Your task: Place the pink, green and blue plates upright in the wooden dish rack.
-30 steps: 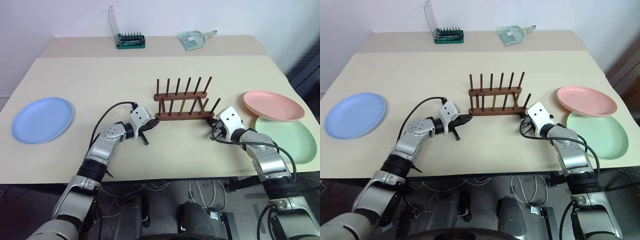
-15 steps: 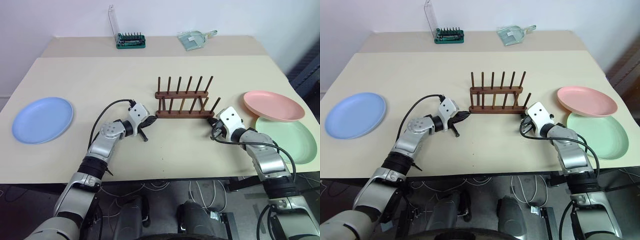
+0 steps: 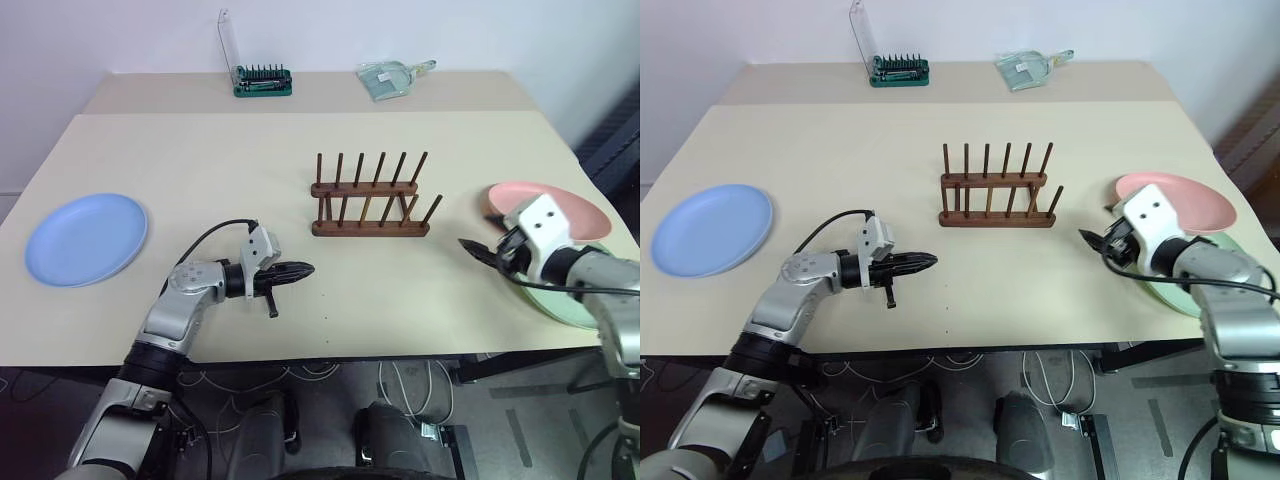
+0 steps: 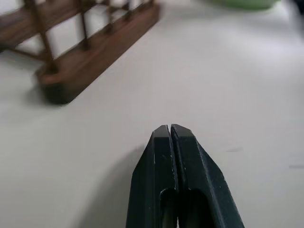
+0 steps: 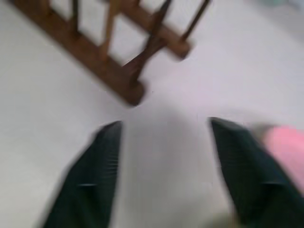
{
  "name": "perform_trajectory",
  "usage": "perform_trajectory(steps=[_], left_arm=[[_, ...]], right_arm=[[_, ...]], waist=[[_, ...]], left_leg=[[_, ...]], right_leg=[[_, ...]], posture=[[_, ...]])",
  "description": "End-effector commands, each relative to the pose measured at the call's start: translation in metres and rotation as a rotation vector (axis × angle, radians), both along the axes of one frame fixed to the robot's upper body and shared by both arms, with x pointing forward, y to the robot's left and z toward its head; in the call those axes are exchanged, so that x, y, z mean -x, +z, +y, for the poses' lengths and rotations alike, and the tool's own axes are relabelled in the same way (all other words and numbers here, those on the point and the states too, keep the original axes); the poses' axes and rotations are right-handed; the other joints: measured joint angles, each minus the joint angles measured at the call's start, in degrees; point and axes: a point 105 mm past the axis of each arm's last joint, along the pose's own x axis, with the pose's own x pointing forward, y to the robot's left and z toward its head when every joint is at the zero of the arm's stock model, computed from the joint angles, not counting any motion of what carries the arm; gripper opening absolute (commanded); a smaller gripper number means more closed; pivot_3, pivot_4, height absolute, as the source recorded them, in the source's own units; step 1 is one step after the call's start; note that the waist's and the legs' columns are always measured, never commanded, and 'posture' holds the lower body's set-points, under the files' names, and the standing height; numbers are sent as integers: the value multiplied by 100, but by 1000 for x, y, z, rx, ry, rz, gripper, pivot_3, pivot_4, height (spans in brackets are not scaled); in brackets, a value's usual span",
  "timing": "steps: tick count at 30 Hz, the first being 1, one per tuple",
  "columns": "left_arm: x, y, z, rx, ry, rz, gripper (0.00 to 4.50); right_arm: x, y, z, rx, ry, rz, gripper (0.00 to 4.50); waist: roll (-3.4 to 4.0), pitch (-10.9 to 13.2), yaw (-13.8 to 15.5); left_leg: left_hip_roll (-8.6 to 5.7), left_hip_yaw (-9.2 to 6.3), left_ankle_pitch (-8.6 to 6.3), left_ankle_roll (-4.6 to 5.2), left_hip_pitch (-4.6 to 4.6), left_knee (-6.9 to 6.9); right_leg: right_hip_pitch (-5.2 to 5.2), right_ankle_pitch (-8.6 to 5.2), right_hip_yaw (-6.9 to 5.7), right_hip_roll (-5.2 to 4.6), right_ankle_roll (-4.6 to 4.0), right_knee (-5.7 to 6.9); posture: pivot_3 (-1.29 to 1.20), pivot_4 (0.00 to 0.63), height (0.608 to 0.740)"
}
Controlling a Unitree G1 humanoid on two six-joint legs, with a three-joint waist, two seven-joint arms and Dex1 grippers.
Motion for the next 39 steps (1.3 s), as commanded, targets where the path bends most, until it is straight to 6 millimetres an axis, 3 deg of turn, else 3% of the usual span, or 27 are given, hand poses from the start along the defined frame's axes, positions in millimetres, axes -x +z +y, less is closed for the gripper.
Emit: perform_trajectory(steps=[1,11,19,24,28,35,39], left_arm=[[6,15,-8,29,-69,-31,0],[7,19,-25,44,-126,-47,0],[8,19,-16,47,-109,-50,0],[7,9,-8,42,-89,-44,0],[7,1,-6,40,-85,-43,0],[6,-4,-9,37,-96,-55,0],[5,-2,-12,38,-104,-66,0]], right_arm=[[-5,18,-17,19,-70,-21,4470],[-52,-8,-62,196,-258,98,4470],[-71,-16,-67,238,-259,156,4470],[-74,-16,-64,280,-228,150,2302],[-74,-13,-62,317,-212,130,108],[-71,2,-55,352,-196,49,42],[-70,23,-45,392,-161,-68,42]], waist=[[1,0,1],[4,3,-26],[7,4,-25],[7,4,-22],[8,4,-26],[8,5,-22],[9,5,-21]], left_leg=[[-1,0,0,1,0,-1],[-1,8,2,1,-2,-1],[-1,11,3,1,-4,1],[-1,11,3,0,-4,2],[0,11,3,0,-3,2],[1,10,3,-1,-5,1],[0,11,3,-1,-6,1]], right_leg=[[0,0,0,-1,0,0],[-8,0,1,2,1,3],[-8,-1,1,2,1,1],[-8,-1,1,2,1,0],[-9,-1,1,2,1,1],[-10,-1,1,1,1,1],[-11,-1,1,0,1,1]], posture=[[0,150,732],[0,150,732],[0,150,732],[0,150,732],[0,150,732],[0,150,732],[0,150,732]])
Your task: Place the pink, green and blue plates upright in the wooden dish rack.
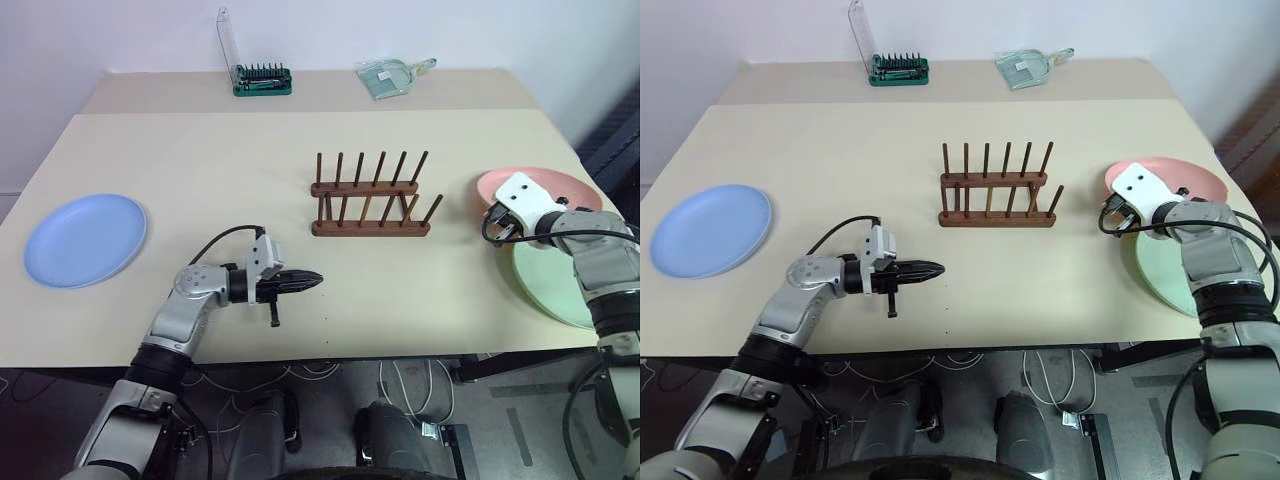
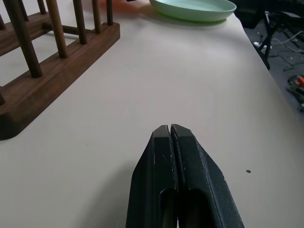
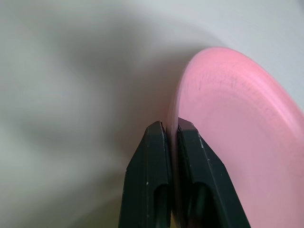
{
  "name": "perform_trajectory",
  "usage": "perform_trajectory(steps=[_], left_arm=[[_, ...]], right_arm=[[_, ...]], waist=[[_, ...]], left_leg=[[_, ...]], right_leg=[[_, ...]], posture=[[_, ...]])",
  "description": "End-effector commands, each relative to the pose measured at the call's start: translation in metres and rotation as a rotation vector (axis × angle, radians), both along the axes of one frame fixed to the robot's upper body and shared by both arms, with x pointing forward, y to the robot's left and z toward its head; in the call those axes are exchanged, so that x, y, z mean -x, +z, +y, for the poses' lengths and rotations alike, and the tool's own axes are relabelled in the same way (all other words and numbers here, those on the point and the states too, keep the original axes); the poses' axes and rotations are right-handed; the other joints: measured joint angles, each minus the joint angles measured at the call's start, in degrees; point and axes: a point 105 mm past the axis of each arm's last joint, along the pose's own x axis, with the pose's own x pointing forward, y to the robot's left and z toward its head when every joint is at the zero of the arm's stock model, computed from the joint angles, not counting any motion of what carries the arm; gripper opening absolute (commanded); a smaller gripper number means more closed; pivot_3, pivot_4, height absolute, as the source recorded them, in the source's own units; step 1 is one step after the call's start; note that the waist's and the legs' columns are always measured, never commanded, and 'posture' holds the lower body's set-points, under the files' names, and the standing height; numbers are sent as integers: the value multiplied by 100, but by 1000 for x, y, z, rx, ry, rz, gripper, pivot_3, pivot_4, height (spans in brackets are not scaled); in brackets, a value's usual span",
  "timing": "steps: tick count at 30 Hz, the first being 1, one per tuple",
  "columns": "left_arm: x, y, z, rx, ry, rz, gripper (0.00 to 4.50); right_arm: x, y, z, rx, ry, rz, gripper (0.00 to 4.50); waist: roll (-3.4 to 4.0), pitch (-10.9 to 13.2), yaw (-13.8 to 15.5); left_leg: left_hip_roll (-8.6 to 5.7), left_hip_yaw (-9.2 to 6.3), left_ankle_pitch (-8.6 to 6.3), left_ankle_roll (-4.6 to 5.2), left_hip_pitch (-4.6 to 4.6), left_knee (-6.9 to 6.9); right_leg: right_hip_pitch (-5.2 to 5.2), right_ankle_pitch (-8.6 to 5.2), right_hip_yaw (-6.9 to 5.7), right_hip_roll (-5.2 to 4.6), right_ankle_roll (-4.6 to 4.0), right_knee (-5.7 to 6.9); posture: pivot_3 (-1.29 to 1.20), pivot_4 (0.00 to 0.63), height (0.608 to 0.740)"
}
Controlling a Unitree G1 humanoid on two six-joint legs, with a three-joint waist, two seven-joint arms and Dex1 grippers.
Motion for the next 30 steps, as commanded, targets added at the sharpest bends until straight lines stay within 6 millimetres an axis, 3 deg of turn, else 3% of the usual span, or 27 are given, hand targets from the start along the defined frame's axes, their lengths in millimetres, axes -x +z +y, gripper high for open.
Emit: perform_trajectory(steps=[1,4,6,9,13,18,21,27,30], left_arm=[[-2,10,-5,10,-21,-45,0],[-3,16,-7,23,-10,-60,0],[-6,22,-6,44,6,-68,0],[-9,28,-4,73,22,-68,0],[-12,34,-4,92,32,-79,0],[-11,45,-6,125,30,-93,0],[-8,51,-9,126,29,-96,0],[-8,59,-9,130,36,-83,0],[-8,65,-10,141,44,-85,0]], right_arm=[[0,46,5,26,40,-180,42],[9,94,26,-37,133,-378,42],[25,135,59,-233,267,-522,42],[48,177,92,-538,413,-633,42],[72,197,120,-897,559,-591,42],[89,195,140,-1270,665,-459,42],[83,181,137,-1449,611,-375,42],[70,159,134,-1541,514,-278,42],[65,158,130,-1583,496,-277,42]], waist=[[1,0,1],[6,4,5],[8,5,-3],[8,4,-15],[2,1,46],[-1,1,35],[-1,1,28],[1,1,16],[1,2,11]], left_leg=[[0,0,0,0,0,0],[0,0,0,0,-1,0],[1,-1,0,0,0,-1],[5,-4,1,-2,1,-2],[3,-10,-1,1,-1,-1],[-2,-12,-5,8,-5,-1],[-2,-11,-5,9,-5,-4],[-3,-10,-5,9,-5,-4],[-2,-9,-4,8,-4,-4]], right_leg=[[0,0,0,0,0,0],[-1,0,0,0,0,1],[-1,0,0,0,0,1],[0,0,1,4,-1,4],[5,1,-1,2,-1,0],[6,1,-4,-6,-1,-2],[5,1,-3,-5,-1,-2],[2,1,-4,-2,-1,0],[2,1,-3,0,-1,2]], posture=[[0,150,732],[0,150,732],[0,150,732],[0,150,732],[0,150,732],[0,150,732],[0,150,732],[0,150,732],[0,150,732]])
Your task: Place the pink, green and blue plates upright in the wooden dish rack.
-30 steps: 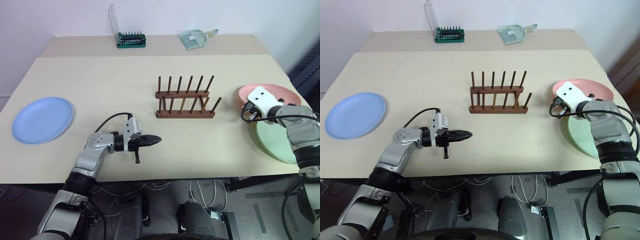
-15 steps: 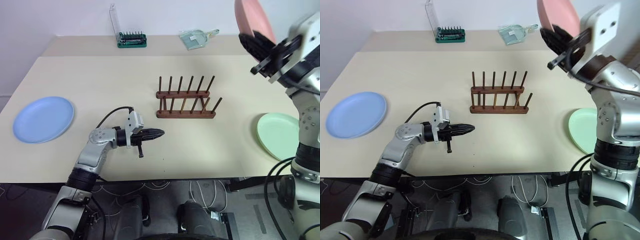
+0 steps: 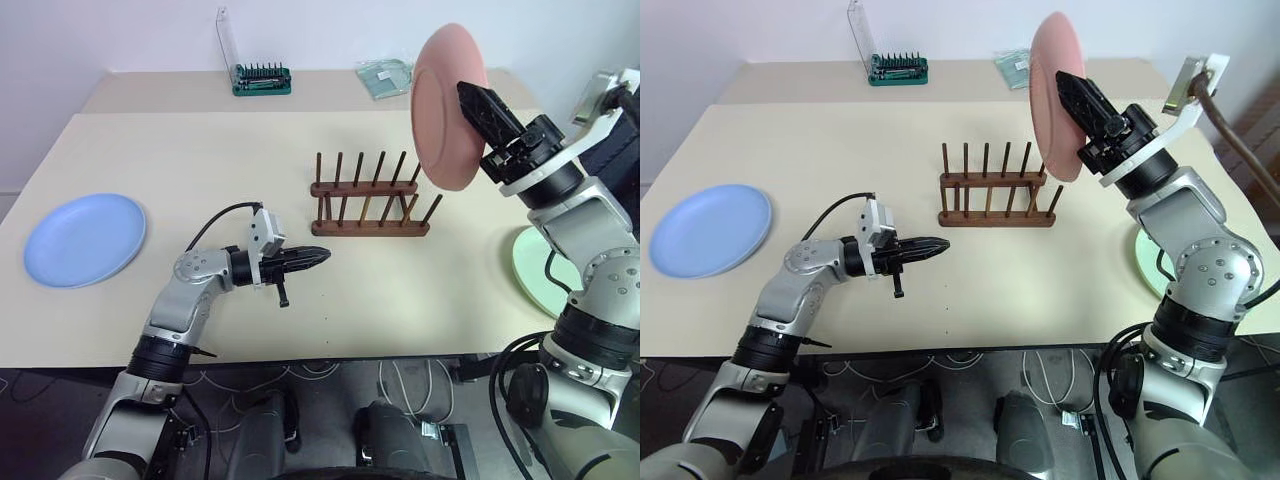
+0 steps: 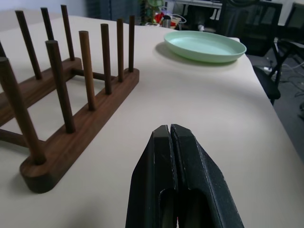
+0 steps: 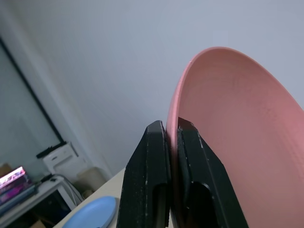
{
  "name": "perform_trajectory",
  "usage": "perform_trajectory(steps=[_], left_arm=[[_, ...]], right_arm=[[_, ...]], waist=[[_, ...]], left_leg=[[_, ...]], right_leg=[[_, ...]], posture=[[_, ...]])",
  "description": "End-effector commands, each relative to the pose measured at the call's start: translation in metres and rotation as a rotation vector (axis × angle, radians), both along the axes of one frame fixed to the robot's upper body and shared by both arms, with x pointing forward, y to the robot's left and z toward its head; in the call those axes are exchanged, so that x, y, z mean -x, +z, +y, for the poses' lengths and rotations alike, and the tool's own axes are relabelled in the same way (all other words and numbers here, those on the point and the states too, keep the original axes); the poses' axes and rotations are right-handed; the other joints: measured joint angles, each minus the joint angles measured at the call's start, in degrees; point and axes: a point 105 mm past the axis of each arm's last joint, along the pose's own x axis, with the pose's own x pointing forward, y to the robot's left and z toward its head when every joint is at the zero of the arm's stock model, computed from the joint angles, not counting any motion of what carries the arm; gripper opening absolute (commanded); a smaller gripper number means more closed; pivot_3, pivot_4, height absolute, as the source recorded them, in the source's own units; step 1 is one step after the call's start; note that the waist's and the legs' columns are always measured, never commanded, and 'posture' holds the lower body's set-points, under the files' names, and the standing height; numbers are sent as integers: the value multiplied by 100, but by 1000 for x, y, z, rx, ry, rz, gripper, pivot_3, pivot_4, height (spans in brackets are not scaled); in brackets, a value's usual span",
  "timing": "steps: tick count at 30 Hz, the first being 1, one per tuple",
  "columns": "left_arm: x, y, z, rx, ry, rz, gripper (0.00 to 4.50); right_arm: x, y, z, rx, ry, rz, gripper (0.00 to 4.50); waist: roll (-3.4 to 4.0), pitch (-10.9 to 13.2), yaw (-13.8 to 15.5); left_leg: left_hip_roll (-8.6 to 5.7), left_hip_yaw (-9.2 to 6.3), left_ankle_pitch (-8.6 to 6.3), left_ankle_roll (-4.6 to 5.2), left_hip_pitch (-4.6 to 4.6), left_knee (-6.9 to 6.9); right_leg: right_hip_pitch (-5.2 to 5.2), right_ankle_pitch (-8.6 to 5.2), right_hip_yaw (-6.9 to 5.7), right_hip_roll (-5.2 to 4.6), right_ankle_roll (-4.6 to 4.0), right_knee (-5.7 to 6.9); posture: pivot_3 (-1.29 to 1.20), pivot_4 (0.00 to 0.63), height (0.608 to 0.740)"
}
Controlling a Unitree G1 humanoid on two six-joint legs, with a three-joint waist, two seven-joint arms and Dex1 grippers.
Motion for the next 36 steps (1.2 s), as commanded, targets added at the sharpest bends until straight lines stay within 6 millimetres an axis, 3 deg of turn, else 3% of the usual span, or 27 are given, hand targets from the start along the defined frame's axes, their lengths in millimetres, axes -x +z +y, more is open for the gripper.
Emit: perform_trajectory(steps=[1,8,35,36], left_arm=[[-1,24,0,35,8,-61,0],[0,42,-2,68,37,-87,0],[-9,31,7,79,77,-110,0],[-9,30,7,78,76,-108,0]], right_arm=[[0,10,-5,-81,10,-20,42],[-5,10,-5,-129,25,1,42],[-40,-27,-25,-292,-127,249,42],[-40,-28,-25,-290,-128,253,351]], waist=[[0,0,0],[1,1,6],[3,2,4],[3,2,5]], left_leg=[[0,0,0,0,0,-1],[0,0,0,0,-2,-2],[1,2,0,-1,-3,-5],[1,3,0,-1,-4,-5]], right_leg=[[-1,0,0,0,0,0],[-2,0,0,1,0,-2],[-5,0,1,2,0,-4],[-5,0,1,2,0,-4]], posture=[[0,150,732],[0,150,732],[0,150,732],[0,150,732]])
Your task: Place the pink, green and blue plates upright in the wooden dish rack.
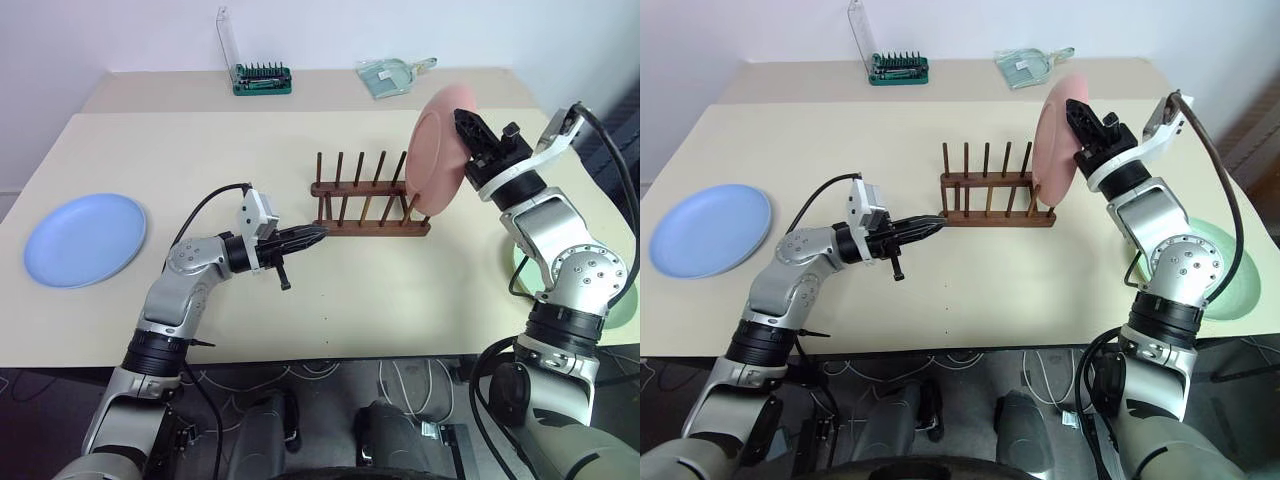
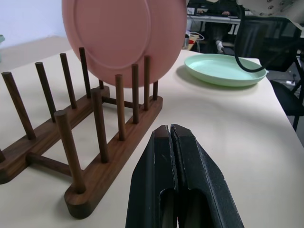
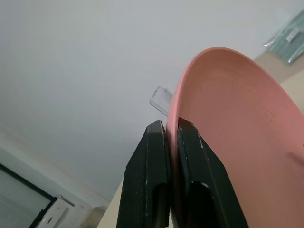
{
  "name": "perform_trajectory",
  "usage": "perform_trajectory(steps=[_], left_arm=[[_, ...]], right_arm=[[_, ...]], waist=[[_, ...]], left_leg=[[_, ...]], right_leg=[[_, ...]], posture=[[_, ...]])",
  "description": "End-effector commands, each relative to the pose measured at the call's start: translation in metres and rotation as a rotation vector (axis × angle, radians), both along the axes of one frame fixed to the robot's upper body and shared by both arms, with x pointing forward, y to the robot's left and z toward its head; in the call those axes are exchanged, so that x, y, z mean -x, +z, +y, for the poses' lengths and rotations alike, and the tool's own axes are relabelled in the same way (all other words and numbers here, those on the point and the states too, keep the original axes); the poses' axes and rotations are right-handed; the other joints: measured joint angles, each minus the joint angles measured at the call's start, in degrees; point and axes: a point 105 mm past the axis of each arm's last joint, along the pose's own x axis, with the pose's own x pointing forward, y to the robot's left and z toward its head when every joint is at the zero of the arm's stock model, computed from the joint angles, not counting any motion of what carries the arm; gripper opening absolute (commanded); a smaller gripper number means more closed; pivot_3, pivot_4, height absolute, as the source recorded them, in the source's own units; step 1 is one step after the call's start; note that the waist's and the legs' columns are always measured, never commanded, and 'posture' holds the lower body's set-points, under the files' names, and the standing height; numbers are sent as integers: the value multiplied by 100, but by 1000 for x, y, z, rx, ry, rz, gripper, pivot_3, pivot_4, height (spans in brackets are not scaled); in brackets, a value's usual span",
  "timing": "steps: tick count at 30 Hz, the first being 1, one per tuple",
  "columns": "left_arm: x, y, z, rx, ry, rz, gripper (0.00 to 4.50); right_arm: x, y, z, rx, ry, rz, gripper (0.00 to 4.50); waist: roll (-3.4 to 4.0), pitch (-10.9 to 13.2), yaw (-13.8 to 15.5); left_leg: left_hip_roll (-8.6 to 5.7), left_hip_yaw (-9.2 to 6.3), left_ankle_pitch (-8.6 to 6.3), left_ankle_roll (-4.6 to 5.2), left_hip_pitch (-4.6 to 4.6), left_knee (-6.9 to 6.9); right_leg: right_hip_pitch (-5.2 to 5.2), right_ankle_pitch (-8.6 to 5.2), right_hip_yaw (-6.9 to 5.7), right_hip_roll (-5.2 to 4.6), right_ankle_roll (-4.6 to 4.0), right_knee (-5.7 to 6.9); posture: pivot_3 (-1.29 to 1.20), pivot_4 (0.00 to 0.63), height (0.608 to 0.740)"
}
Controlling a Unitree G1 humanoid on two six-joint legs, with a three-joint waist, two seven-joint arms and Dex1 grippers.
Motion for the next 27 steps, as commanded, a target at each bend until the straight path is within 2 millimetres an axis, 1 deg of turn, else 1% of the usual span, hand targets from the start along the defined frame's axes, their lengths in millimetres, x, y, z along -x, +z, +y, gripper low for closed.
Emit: perform_trajectory(steps=[1,2,5,6,7,12,15,18,19,20,22,24,27], left_arm=[[1,7,3,18,2,-38,0],[1,6,3,17,1,-37,0],[1,4,3,16,1,-35,0],[1,4,3,15,1,-35,0],[1,3,3,15,0,-33,0],[1,1,4,14,0,-31,0],[1,0,5,15,-2,-32,0],[2,-2,7,8,-7,-23,0],[4,-4,8,-1,-22,-12,0],[5,-6,8,-13,-37,-5,0],[6,-9,10,-30,-56,2,0],[6,-10,9,-35,-73,7,0],[5,-12,5,-45,-114,15,0]], right_arm=[[4,13,-5,-21,-11,-48,684],[4,13,-5,-20,-12,-48,934],[3,12,-5,-8,-21,-44,2336],[3,12,-6,-5,-26,-43,2894],[3,15,-8,16,-42,-57,3283],[7,29,-16,150,-109,-116,3283],[17,46,-29,287,-183,-181,3283],[32,60,-50,450,-278,-228,3283],[39,59,-59,556,-312,-209,3283],[44,53,-67,687,-342,-177,3283],[54,37,-78,918,-359,-98,3283],[64,20,-85,1050,-335,-28,3283],[80,-3,-90,1174,-282,67,3283]], waist=[[0,0,0],[0,0,-2],[0,0,-4],[0,0,-4],[0,0,-4],[0,0,3],[5,3,5],[7,4,13],[6,4,16],[7,4,43],[5,3,34],[3,3,29],[4,2,0]], left_leg=[[0,0,0,0,0,0],[0,0,0,0,0,0],[0,0,0,0,0,0],[0,0,0,0,0,0],[0,0,0,0,0,0],[0,0,0,0,-1,-1],[-1,1,-1,0,-2,-1],[0,1,-1,0,-3,-3],[-1,1,-1,0,-3,-3],[-1,1,-1,0,-3,-3],[0,0,-2,2,-2,-6],[-2,0,-3,3,-2,-6],[0,0,-4,4,1,-5]], right_leg=[[0,0,0,0,0,0],[0,0,0,0,0,-1],[0,0,0,0,0,-1],[0,0,0,0,0,-1],[0,0,0,0,0,-1],[-1,0,0,0,0,-2],[-2,0,0,-1,0,-3],[-4,0,0,-2,0,-4],[-4,0,0,-3,0,-5],[-3,0,0,-2,0,-6],[1,-1,-1,-3,1,-16],[3,-1,-1,-5,1,-20],[4,0,0,-5,0,-16]], posture=[[0,150,732],[0,150,732],[0,150,732],[0,150,732],[0,150,732],[0,150,732],[0,150,732],[0,150,732],[0,150,732],[0,150,732],[0,150,732],[0,150,732],[0,150,732]])
